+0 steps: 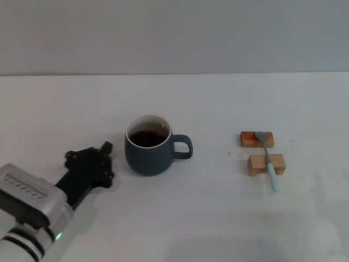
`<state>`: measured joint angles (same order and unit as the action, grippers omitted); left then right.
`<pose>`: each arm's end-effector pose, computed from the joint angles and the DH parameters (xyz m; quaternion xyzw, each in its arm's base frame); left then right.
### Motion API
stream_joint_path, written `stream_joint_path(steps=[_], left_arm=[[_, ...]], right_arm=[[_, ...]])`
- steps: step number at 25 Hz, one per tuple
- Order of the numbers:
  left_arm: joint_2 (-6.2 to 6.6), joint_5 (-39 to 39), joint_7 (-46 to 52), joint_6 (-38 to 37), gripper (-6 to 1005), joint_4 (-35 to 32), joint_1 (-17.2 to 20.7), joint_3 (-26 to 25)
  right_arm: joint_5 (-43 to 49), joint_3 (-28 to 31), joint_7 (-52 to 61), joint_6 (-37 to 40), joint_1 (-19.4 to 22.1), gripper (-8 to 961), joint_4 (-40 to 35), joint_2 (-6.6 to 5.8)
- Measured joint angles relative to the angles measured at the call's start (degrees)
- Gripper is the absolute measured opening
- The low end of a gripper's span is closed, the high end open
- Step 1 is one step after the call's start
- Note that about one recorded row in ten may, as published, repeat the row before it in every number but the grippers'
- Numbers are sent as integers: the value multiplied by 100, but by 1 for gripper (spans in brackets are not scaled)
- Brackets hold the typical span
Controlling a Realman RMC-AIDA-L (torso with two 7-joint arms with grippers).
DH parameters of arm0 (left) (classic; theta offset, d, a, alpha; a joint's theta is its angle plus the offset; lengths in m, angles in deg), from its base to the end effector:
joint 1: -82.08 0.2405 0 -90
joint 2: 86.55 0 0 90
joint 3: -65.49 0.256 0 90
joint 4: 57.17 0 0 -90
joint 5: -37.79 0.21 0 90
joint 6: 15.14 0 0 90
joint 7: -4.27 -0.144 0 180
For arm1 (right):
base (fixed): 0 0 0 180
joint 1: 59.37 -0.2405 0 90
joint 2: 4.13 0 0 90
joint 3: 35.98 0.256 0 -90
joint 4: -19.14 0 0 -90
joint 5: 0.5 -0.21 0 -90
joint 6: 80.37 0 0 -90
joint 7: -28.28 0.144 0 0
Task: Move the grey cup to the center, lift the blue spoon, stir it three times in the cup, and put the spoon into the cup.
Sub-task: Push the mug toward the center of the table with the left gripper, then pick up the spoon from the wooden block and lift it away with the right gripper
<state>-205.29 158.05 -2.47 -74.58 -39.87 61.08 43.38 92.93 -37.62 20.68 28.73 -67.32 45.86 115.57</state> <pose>-0.3190 0.2867 -0.0852 -0.8142 -0.1724 -0.1964 0.5185 0.2824 0.1742 -0.0299 -0.6096 0.1396 0.4495 0.6378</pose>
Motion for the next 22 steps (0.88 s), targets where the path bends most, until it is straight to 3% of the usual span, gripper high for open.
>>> stream_joint_path(steps=[10, 22], left_arm=[[19, -6, 69, -886, -2, -6, 832, -1242], [24, -6, 1190, -1475, -2, -326, 1091, -1442]], right_arm=[[-38, -131, -2, -309, 126, 648, 76, 0], [-63, -120, 11, -1672, -16, 649, 68, 0]])
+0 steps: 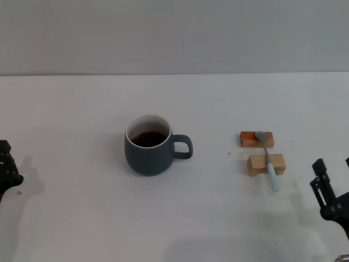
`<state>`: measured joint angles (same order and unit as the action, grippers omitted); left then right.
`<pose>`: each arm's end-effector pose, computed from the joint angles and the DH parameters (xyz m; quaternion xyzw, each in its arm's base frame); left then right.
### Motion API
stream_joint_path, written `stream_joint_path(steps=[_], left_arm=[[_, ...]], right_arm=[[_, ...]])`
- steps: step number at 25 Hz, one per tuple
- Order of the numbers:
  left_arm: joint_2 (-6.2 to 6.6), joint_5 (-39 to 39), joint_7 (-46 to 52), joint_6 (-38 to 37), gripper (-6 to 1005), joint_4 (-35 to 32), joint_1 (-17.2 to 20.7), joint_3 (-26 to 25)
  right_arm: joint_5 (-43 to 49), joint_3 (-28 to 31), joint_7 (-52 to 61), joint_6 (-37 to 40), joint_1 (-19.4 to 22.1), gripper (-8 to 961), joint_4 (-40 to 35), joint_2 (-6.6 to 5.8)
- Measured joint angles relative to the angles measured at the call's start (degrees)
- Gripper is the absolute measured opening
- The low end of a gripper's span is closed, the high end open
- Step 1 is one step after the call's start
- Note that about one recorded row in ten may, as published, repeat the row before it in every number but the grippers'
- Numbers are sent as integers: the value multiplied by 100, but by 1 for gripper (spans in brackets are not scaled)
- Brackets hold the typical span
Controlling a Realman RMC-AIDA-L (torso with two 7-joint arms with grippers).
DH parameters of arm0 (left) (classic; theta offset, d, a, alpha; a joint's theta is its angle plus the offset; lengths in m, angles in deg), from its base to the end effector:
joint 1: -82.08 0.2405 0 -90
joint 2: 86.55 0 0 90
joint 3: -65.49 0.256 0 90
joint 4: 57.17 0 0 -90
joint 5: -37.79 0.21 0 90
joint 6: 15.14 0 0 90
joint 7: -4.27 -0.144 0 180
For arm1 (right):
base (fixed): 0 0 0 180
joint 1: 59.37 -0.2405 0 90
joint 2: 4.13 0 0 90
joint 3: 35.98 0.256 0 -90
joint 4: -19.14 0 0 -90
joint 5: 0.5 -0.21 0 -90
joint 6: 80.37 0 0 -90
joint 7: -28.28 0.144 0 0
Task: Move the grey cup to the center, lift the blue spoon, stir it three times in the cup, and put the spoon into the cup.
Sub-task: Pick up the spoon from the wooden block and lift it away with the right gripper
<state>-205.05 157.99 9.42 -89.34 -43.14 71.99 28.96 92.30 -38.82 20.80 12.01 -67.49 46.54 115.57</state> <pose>-0.3710 0.2412 -0.0167 -0.6571 -0.2736 -0.2800 0.6442 0.3010 0.1829 -0.0675 -0.6827 0.2263 0.3631 0.5923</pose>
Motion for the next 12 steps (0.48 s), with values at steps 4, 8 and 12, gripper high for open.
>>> stream_joint_path(steps=[4, 8, 12], left_arm=[[1, -4, 51, 3, -2, -79, -8, -27], [3, -6, 48, 32, -2, -140, -65, -28], [3, -6, 48, 36, -2, -140, -81, -28]], right_arm=[[26, -7, -3, -160, 59, 649, 34, 0], [34, -12, -4, -304, 77, 649, 42, 0], [33, -14, -7, -545, 36, 649, 46, 0]])
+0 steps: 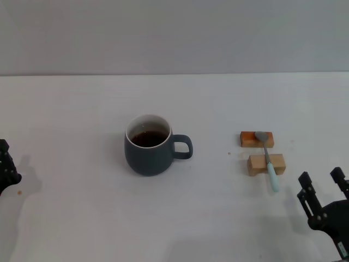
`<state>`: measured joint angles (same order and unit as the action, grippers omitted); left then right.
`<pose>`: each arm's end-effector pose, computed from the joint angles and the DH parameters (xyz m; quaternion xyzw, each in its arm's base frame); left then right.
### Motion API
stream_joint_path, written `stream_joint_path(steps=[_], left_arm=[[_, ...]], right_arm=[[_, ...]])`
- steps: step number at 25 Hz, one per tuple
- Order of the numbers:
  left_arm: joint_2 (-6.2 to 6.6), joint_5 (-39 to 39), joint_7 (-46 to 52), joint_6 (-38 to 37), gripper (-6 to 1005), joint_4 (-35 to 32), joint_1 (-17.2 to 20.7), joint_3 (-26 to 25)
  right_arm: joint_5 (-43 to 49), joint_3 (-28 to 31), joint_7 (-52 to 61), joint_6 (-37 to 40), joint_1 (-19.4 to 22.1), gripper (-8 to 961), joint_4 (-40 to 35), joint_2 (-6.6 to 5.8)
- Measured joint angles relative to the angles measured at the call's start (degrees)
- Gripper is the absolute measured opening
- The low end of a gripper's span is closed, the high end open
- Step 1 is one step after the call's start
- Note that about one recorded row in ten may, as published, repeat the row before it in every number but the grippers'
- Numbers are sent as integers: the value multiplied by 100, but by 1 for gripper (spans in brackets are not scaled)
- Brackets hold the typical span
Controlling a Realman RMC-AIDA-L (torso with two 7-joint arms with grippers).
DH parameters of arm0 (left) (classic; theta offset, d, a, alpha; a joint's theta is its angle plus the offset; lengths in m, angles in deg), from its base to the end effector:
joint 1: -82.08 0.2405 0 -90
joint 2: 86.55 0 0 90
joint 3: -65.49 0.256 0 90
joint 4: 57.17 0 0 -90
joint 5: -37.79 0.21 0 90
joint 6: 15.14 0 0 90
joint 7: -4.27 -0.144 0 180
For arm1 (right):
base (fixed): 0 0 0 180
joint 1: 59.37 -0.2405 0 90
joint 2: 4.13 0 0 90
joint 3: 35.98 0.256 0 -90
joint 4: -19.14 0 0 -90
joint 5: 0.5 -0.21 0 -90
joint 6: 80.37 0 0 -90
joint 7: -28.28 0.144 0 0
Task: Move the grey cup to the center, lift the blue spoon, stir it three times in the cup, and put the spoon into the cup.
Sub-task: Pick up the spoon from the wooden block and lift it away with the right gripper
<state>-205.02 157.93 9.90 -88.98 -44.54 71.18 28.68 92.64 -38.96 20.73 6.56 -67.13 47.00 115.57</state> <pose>-0.3742 0.2443 -0.0138 -0.6586 -0.2723 -0.2737 0.6459 0.3073 0.1809 -0.0807 -0.7035 0.2546 0.3332 0.5738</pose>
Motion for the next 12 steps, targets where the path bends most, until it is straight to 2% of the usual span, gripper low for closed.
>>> stream_joint_path(steps=[12], left_arm=[[0, 0, -4, 1, -2, -14, -9, 11]], right_arm=[[-21, 44, 25, -639, -268, 646, 40, 0]])
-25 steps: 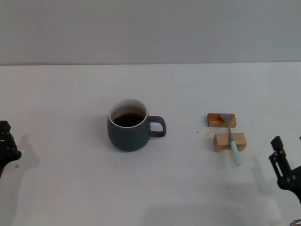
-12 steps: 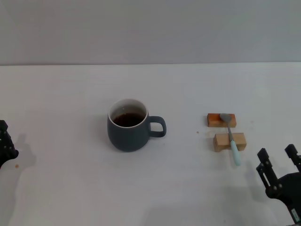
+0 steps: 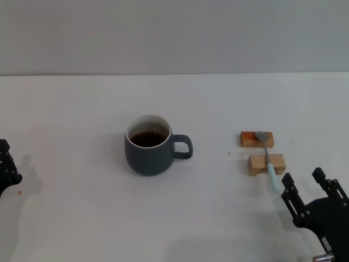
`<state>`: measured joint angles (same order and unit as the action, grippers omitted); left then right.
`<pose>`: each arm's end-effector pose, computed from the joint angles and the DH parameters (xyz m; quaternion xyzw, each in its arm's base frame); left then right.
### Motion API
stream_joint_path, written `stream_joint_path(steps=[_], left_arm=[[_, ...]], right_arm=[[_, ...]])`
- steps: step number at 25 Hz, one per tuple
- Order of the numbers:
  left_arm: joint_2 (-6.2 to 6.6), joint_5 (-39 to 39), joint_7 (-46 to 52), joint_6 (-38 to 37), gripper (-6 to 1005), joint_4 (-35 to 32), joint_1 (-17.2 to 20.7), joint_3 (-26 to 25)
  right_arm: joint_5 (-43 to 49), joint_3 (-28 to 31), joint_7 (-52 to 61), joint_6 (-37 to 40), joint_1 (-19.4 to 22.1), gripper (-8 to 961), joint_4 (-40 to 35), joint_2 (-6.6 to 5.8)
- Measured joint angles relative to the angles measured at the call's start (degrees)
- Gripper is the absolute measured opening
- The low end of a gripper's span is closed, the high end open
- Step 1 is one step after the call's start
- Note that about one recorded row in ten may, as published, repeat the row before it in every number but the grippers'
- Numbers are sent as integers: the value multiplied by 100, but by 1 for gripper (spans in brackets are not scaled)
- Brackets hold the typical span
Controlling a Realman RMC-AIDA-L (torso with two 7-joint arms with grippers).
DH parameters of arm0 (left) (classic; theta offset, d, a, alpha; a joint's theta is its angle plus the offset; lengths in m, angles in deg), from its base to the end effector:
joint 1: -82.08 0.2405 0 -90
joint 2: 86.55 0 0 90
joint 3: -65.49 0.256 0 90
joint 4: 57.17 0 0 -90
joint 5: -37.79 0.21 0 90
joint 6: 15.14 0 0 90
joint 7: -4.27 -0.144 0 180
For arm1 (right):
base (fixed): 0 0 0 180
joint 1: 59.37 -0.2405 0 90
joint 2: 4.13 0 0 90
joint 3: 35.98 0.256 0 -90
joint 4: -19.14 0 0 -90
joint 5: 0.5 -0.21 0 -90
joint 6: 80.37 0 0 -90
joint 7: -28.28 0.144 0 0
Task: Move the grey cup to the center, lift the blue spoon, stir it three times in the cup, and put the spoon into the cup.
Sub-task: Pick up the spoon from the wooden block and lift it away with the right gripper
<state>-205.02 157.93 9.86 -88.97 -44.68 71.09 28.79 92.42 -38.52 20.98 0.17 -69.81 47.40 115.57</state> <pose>-0.3742 0.2446 -0.0139 -0.6598 -0.2712 -0.2727 0.6455 0.3068 0.1954 -0.0936 -0.7266 0.2719 0.3117 0.5486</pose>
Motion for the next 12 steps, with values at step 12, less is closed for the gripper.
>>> stream_joint_path(steps=[12], left_arm=[[-2, 28, -15, 0, -2, -12, -41, 31]], right_arm=[[-4, 20, 15, -416, -123, 641, 18, 9]])
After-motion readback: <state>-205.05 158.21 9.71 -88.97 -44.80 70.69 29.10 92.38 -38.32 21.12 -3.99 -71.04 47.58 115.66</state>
